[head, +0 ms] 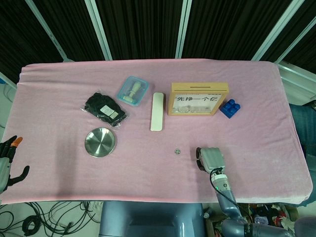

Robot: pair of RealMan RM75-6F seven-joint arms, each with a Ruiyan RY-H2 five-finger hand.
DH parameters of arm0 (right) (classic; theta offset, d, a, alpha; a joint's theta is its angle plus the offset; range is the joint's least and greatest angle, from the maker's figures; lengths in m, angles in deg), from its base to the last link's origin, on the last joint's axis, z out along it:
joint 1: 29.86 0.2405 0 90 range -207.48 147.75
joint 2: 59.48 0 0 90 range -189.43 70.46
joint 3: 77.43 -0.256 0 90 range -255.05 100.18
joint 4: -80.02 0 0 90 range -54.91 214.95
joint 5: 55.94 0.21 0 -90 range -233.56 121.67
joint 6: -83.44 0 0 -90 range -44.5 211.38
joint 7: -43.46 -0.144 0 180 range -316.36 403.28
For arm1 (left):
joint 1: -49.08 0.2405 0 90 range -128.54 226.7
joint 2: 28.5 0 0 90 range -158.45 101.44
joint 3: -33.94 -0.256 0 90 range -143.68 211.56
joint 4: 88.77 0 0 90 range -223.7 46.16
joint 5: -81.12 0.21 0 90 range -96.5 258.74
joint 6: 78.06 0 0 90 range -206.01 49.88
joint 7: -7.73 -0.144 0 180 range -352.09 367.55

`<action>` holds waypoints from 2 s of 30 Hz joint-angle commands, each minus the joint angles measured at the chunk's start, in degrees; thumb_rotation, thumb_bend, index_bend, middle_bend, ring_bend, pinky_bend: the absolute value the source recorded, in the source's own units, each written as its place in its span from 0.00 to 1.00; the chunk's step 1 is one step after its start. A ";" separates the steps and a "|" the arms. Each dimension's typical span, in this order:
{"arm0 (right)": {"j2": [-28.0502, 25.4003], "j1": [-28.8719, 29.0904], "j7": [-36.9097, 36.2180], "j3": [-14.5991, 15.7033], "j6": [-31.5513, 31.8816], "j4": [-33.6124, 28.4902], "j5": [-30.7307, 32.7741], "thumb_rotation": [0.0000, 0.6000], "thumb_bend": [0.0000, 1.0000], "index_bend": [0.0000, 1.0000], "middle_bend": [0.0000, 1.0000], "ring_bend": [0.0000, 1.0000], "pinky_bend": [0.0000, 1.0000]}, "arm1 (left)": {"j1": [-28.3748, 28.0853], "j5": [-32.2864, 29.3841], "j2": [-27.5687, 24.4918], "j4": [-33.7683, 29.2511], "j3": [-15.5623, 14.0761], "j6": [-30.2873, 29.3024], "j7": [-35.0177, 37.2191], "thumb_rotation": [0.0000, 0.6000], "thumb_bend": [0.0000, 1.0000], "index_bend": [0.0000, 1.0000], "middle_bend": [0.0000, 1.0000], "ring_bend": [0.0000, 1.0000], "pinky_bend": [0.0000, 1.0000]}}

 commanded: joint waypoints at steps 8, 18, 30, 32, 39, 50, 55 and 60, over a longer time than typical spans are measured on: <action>0.12 0.04 -0.21 -0.10 -0.12 0.09 -0.10 1.00 0.36 0.58 0.82 0.88 0.92 | -0.01 -0.04 0.01 0.01 0.02 0.03 -0.01 1.00 0.37 0.05 0.00 0.00 0.00; 0.03 0.07 -0.65 -0.09 -0.35 -0.11 -0.37 1.00 0.38 0.61 0.82 0.89 0.92 | 0.00 -0.07 0.00 -0.03 0.03 0.02 -0.02 1.00 0.37 0.05 0.00 0.00 0.00; -3.21 0.95 -0.66 -2.54 0.25 -4.90 -0.80 1.00 0.38 0.62 0.82 0.89 0.92 | -0.03 -0.02 -0.03 -0.10 0.07 0.06 0.24 1.00 0.37 0.05 0.00 0.00 0.00; -4.68 1.36 -0.42 -3.55 -0.06 -6.77 -0.16 1.00 0.38 0.62 0.82 0.89 0.92 | -0.04 0.01 -0.04 -0.08 0.09 0.07 0.34 1.00 0.37 0.05 0.00 0.00 0.00; -13.60 4.56 1.92 -10.24 -2.27 -14.94 4.78 1.00 0.39 0.62 0.82 0.89 0.92 | -0.06 -0.14 -0.15 -0.17 0.21 0.17 0.95 1.00 0.37 0.05 0.00 0.00 0.00; -27.49 14.96 6.57 -21.22 -11.59 -19.95 20.22 1.00 0.39 0.63 0.82 0.89 0.92 | -0.22 -0.91 -0.39 -0.82 0.26 0.97 1.29 1.00 0.37 0.05 0.00 0.00 0.00; -30.97 20.06 5.37 -24.10 -16.77 -17.69 28.33 1.00 0.39 0.63 0.82 0.89 0.92 | -0.12 -1.27 -0.44 -0.99 0.33 0.83 0.88 1.00 0.37 0.05 0.00 0.00 0.00; -32.91 25.32 4.35 -24.51 -21.76 -12.69 33.54 1.00 0.39 0.63 0.82 0.89 0.92 | -0.15 -1.77 -0.30 -1.14 0.44 0.92 0.35 1.00 0.37 0.05 0.00 0.00 0.00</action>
